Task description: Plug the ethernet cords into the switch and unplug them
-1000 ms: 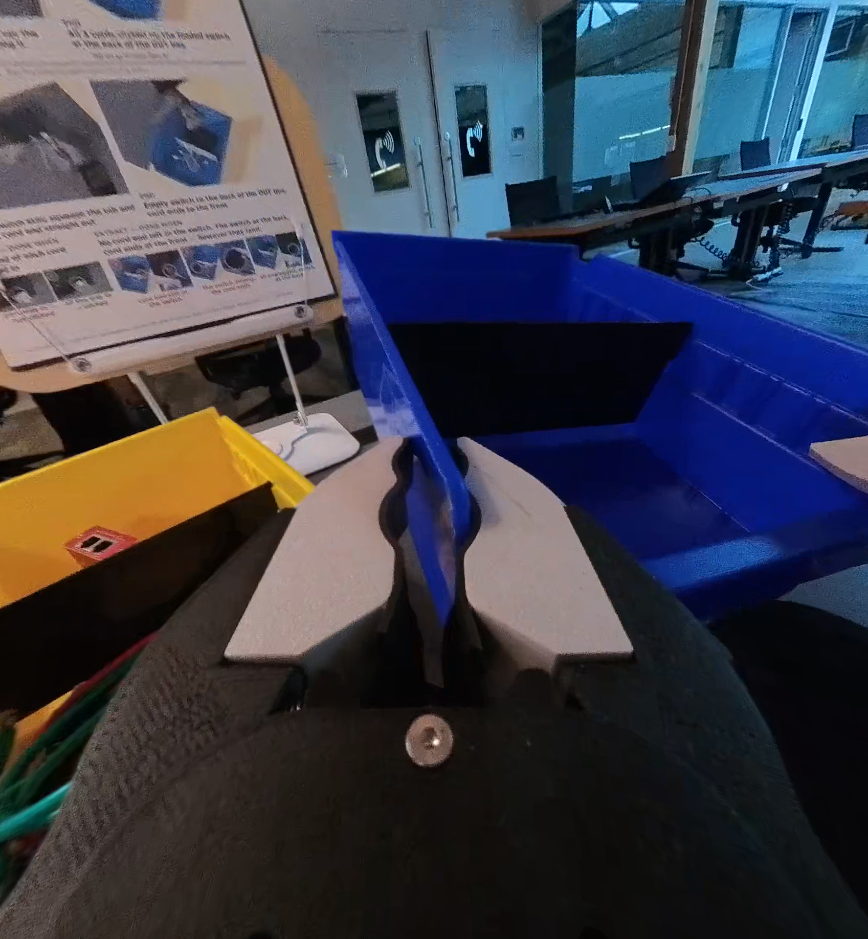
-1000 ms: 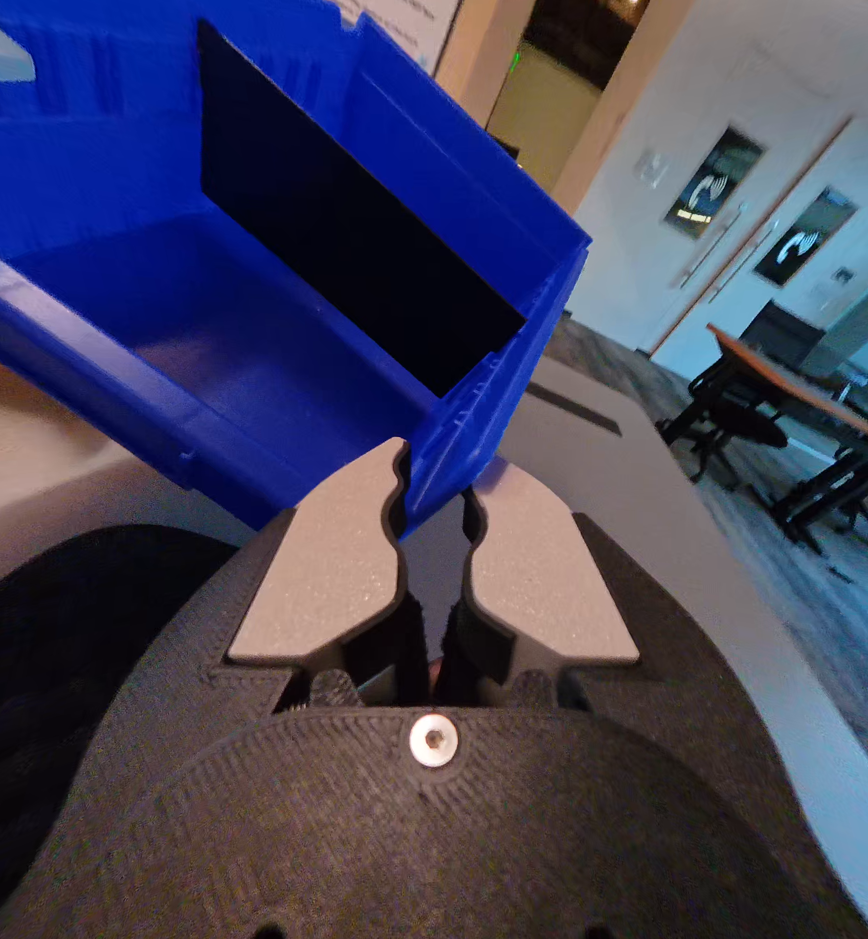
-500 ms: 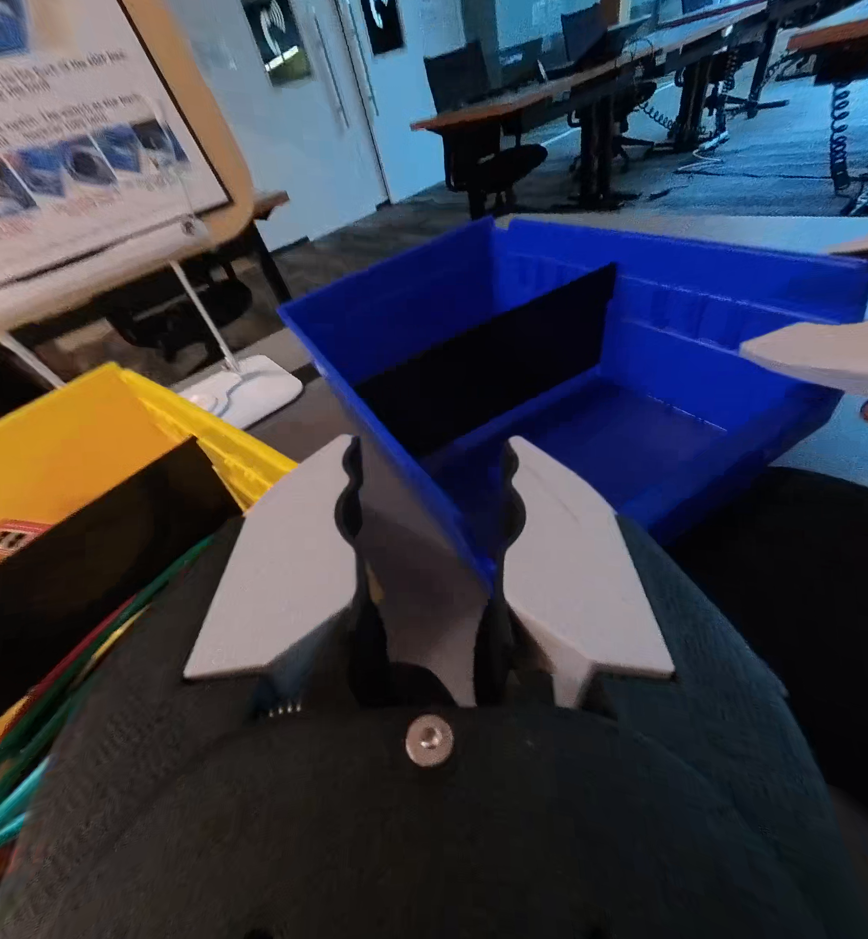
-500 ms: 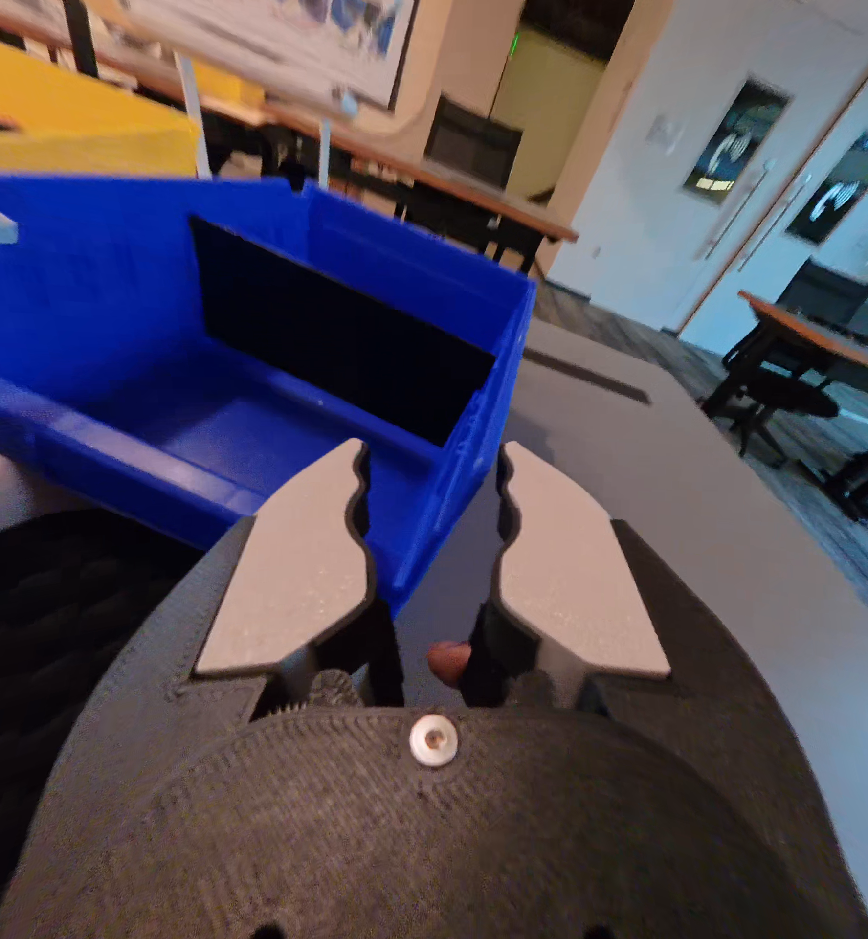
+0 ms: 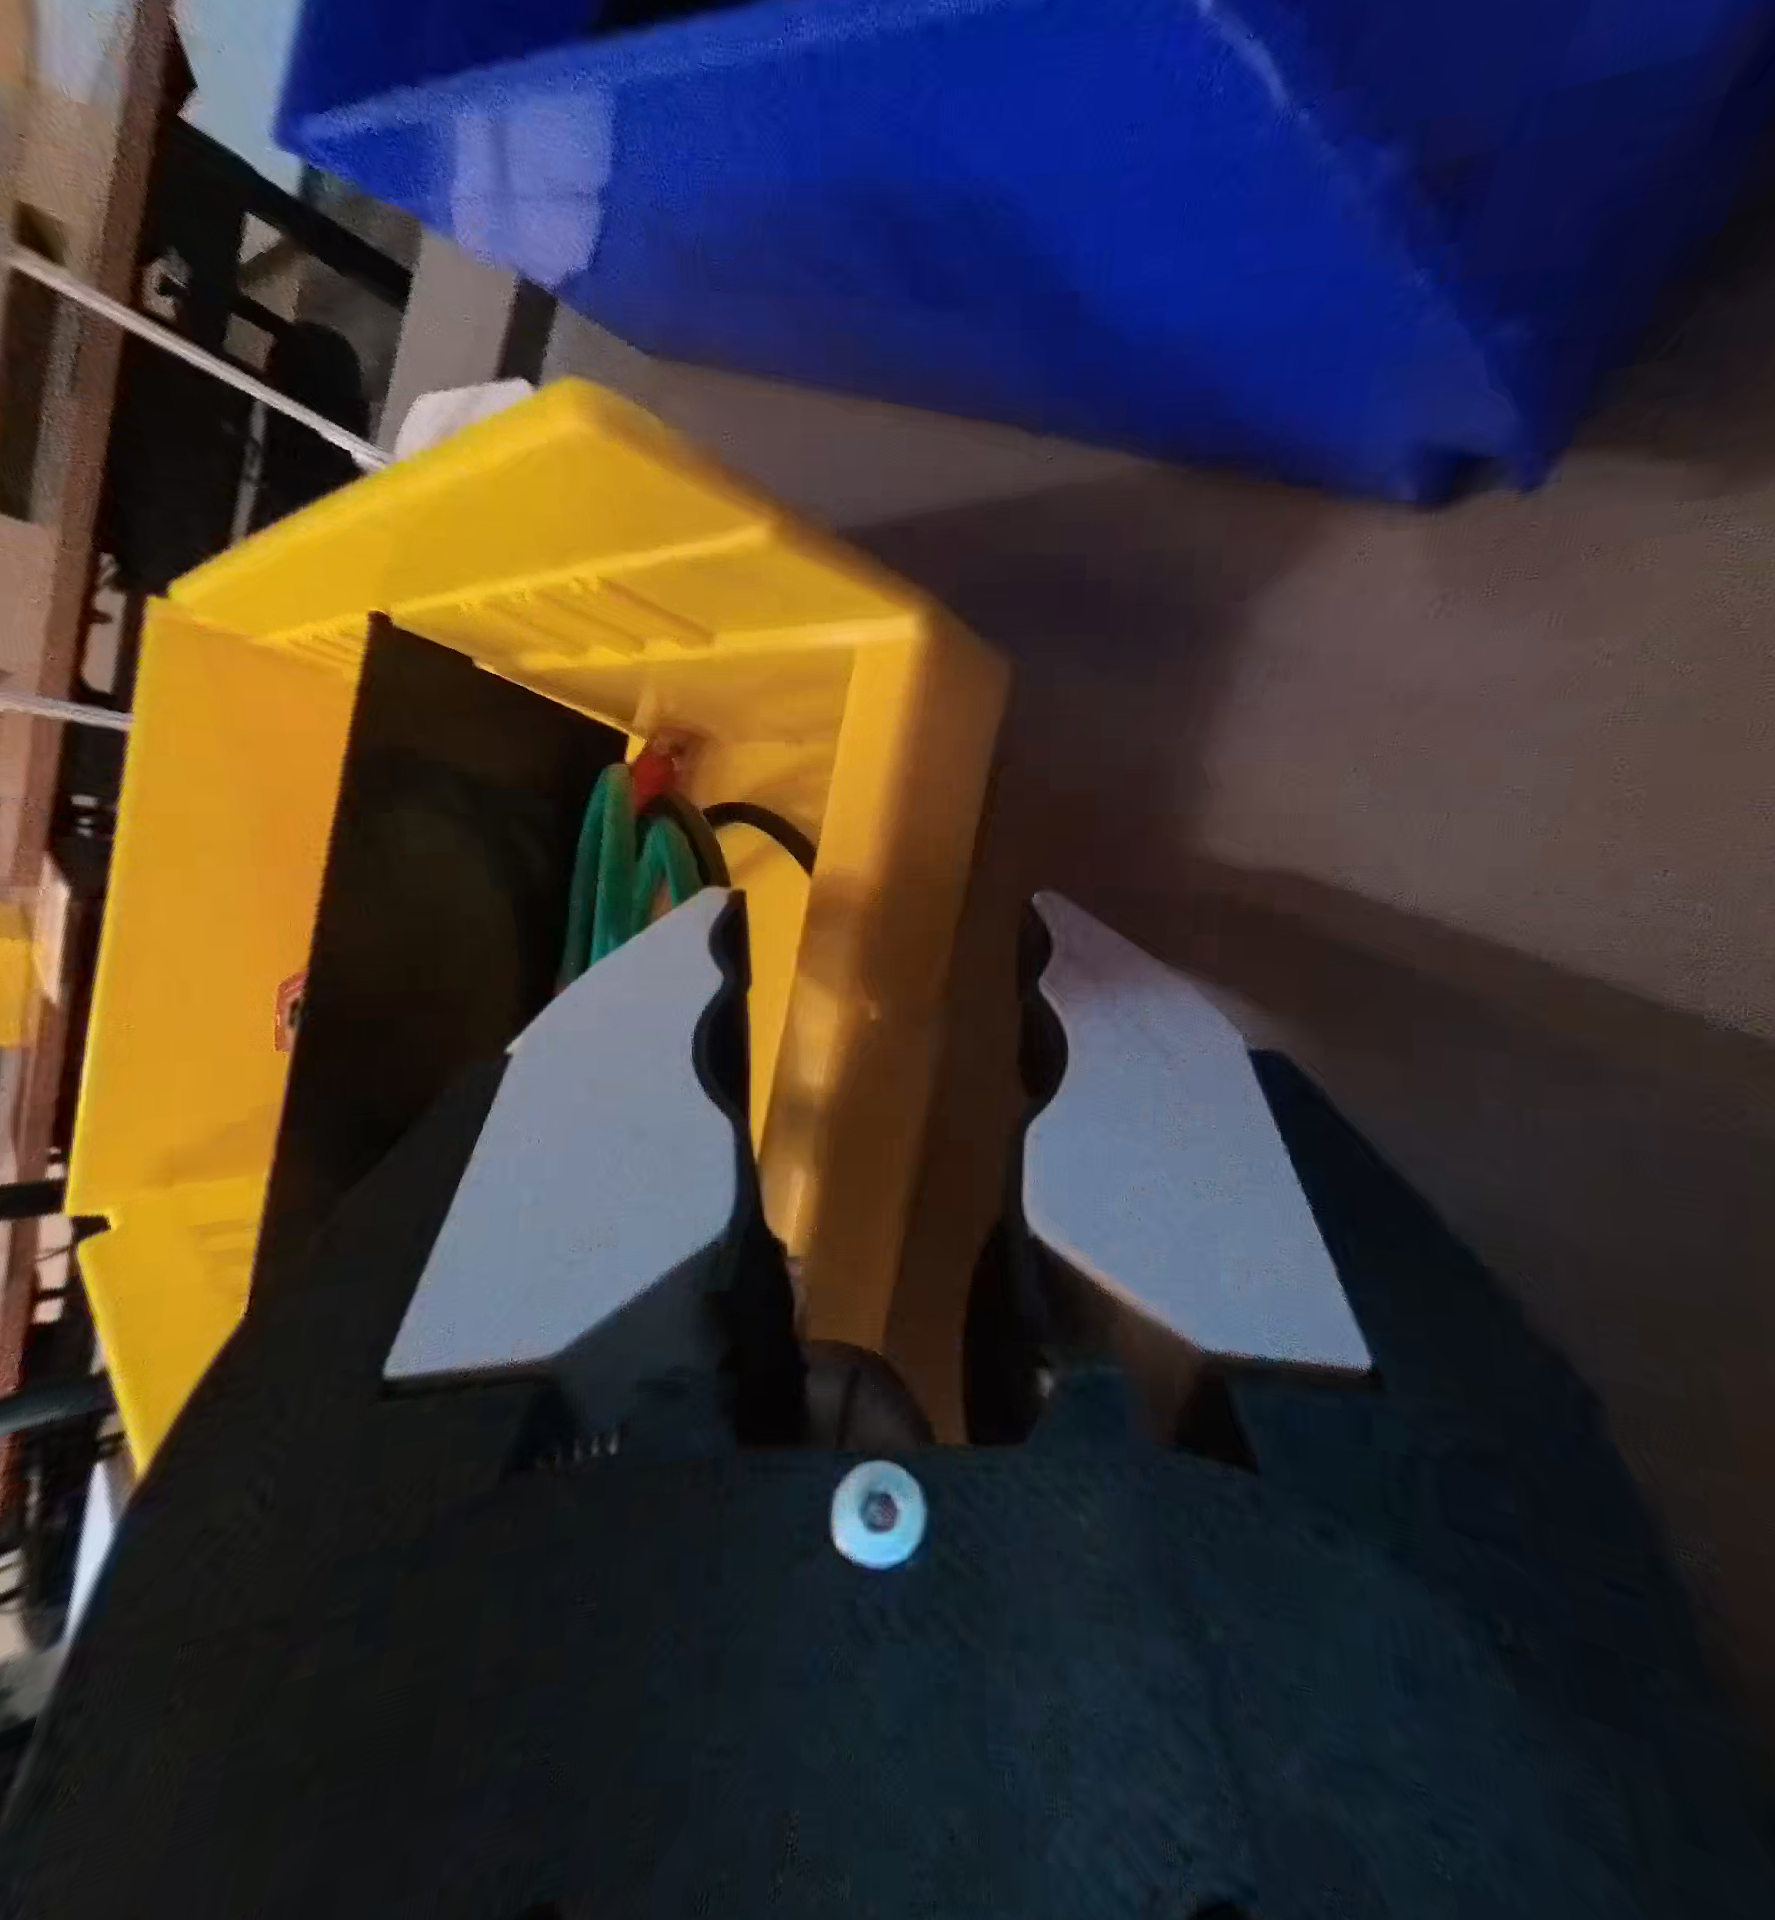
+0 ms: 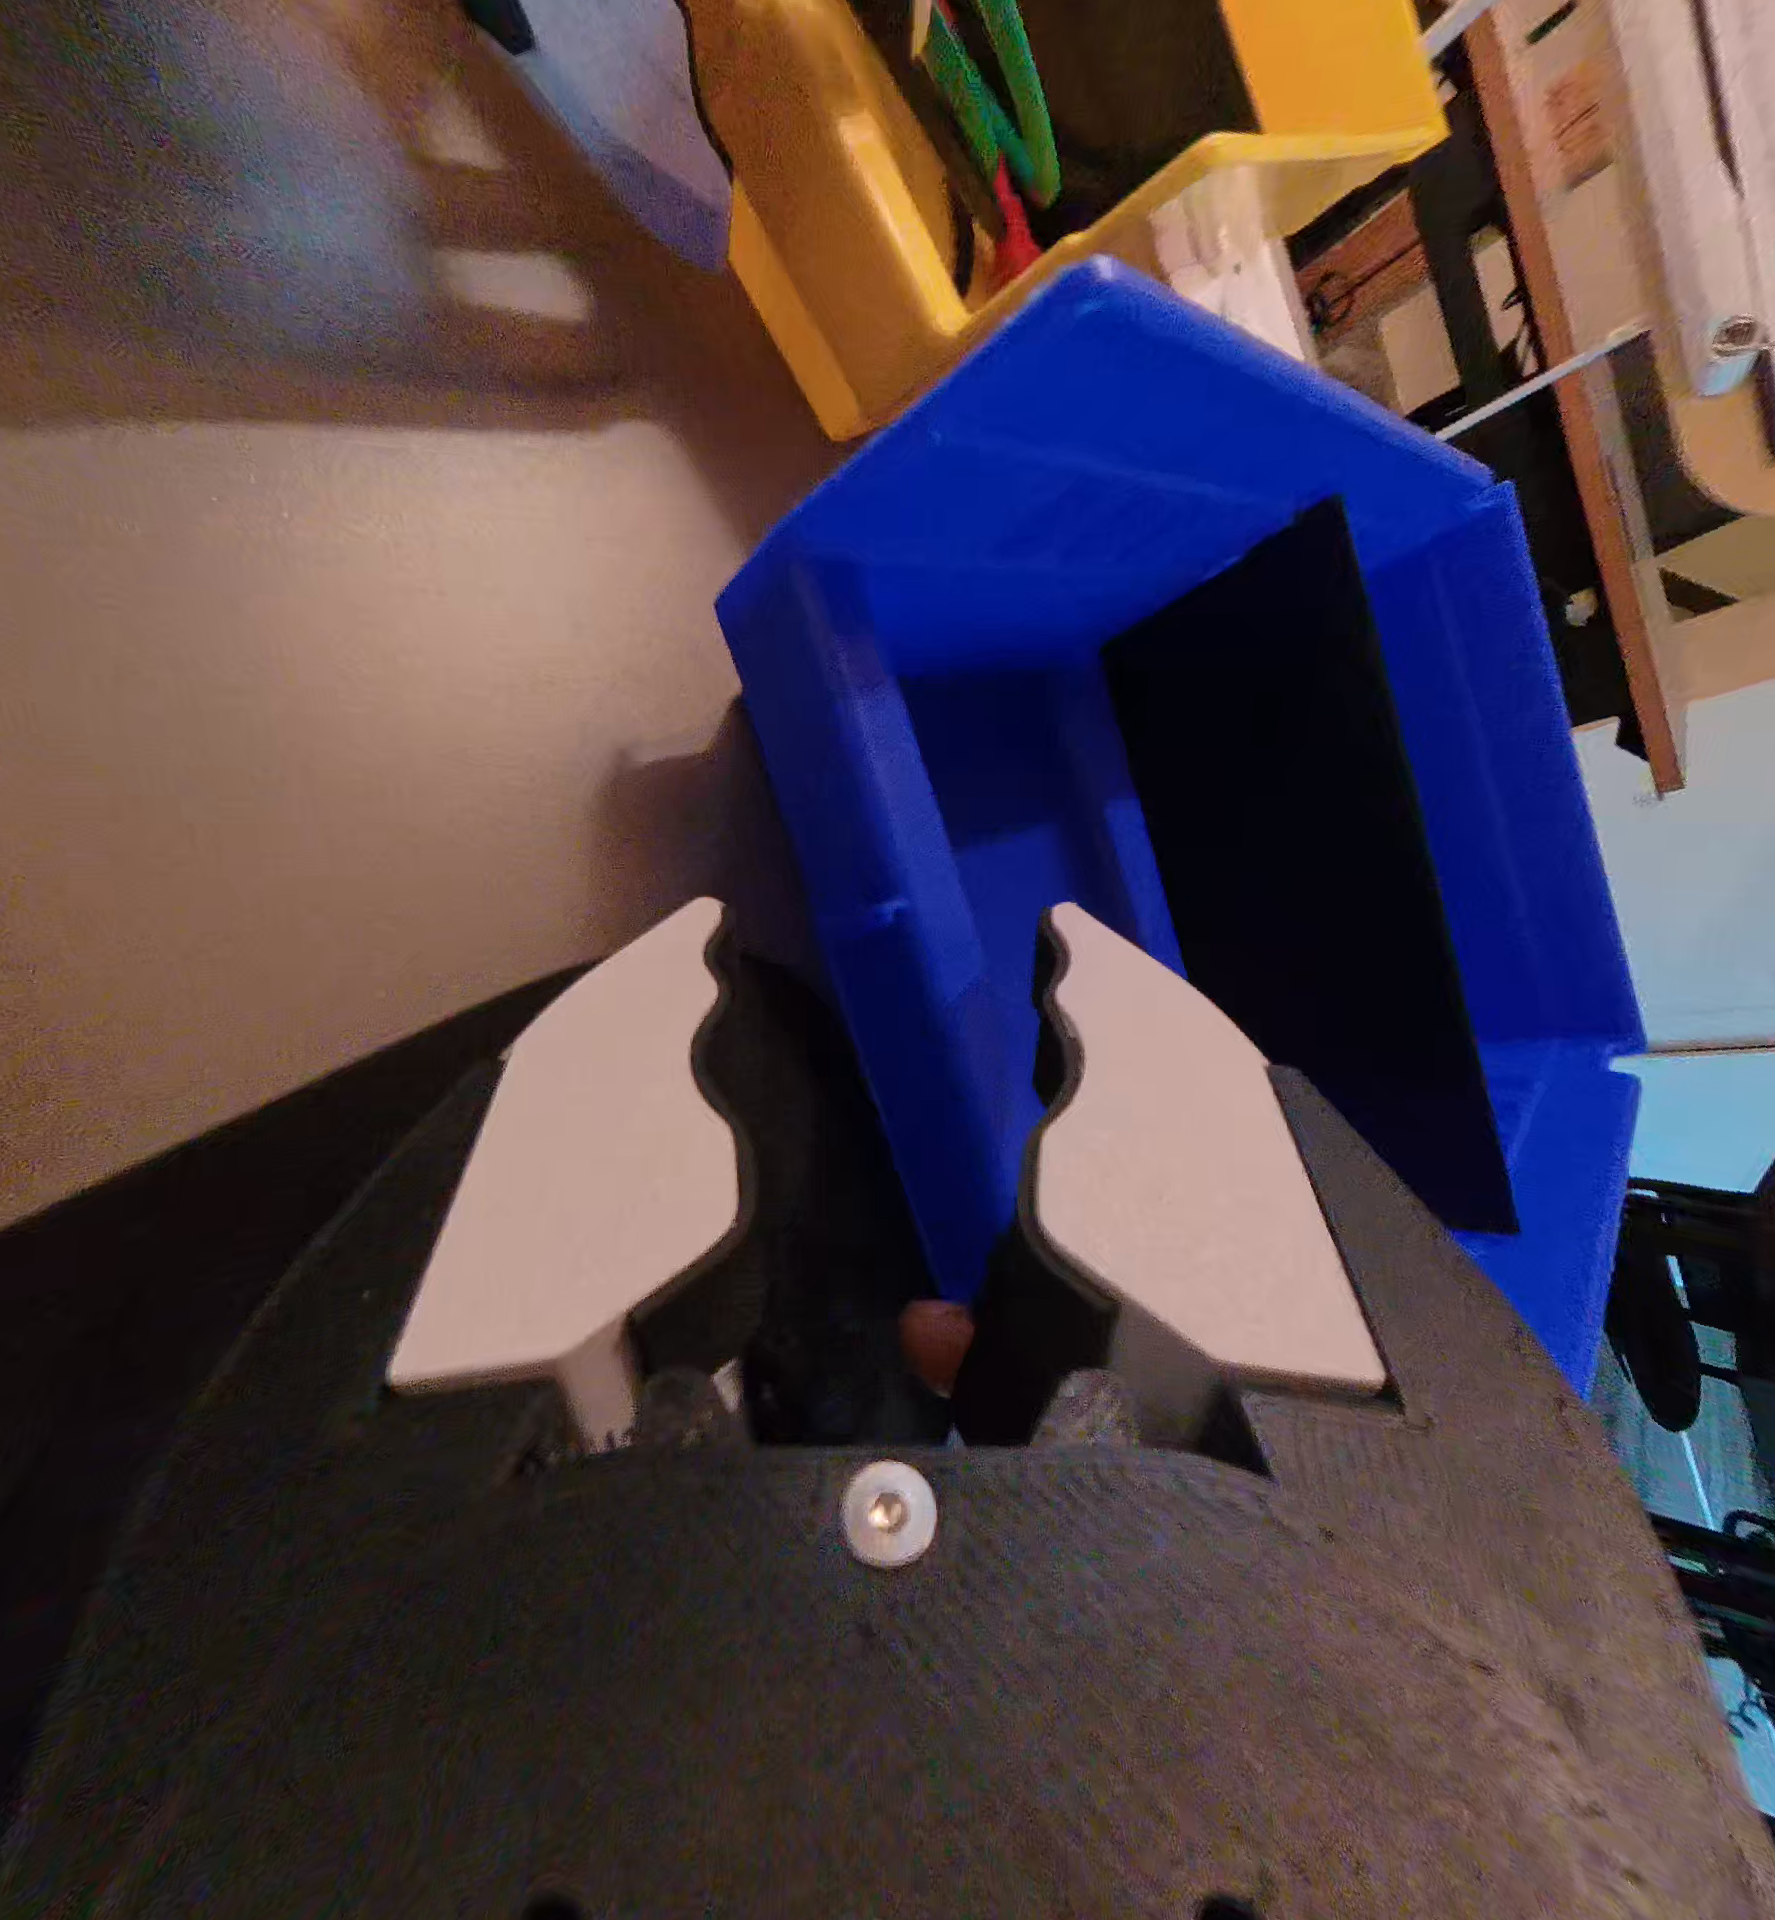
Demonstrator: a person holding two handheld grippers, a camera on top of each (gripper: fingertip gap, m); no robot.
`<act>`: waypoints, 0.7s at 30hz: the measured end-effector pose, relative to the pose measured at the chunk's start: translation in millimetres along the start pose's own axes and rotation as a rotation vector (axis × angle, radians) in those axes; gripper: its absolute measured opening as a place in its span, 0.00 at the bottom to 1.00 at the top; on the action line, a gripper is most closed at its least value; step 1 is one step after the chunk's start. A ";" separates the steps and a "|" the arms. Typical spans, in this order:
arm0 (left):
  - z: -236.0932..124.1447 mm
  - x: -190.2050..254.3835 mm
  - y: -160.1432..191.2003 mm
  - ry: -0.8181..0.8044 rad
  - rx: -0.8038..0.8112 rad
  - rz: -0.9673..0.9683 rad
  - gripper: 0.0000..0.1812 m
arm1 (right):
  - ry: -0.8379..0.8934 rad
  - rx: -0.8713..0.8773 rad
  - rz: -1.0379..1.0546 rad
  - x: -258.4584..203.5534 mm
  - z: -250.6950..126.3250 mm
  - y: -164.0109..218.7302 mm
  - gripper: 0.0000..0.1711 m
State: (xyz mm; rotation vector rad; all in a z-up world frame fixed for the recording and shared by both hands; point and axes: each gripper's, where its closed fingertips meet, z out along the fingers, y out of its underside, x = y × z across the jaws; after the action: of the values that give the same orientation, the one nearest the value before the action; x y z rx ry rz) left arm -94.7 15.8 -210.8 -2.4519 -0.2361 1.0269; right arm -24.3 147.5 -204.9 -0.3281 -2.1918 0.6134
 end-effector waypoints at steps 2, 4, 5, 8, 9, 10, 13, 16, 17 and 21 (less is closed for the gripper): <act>5.1 -4.5 7.9 -0.014 -0.040 0.079 0.20 | 0.009 -0.040 -0.006 1.9 5.9 3.3 0.22; 4.1 -4.1 12.2 -0.005 -0.047 0.072 0.17 | 0.001 -0.055 0.026 5.6 7.1 7.5 0.20; 1.7 -4.7 15.9 -0.003 -0.054 0.062 0.17 | -0.003 -0.068 0.048 8.3 6.7 11.4 0.20; -8.3 -7.8 32.4 0.012 -0.079 0.010 0.17 | 0.020 -0.110 0.059 20.5 3.8 29.8 0.21; -12.2 -9.1 38.8 0.014 -0.077 -0.002 0.17 | 0.024 -0.113 0.067 24.2 2.1 35.9 0.21; -16.4 -10.3 45.9 0.015 -0.077 -0.019 0.18 | 0.028 -0.113 0.078 27.8 0.4 42.1 0.21; -30.9 -14.4 68.7 0.012 -0.073 -0.073 0.18 | 0.055 -0.124 0.117 38.9 -5.8 61.9 0.22; -48.6 -18.2 95.7 0.017 -0.087 -0.107 0.19 | 0.087 -0.139 0.152 47.2 -12.5 78.7 0.22; -54.6 -19.5 105.0 0.017 -0.096 -0.119 0.19 | 0.097 -0.141 0.164 49.4 -14.4 83.2 0.22; -75.9 -26.2 139.4 -0.011 -0.126 -0.164 0.19 | 0.138 -0.139 0.189 55.5 -21.1 97.2 0.23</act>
State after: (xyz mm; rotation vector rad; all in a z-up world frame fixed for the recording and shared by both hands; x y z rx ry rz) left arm -62.4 -141.8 -215.4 -2.4895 -0.5104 0.9817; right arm -40.3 260.2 -208.9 -0.6378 -2.0895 0.5240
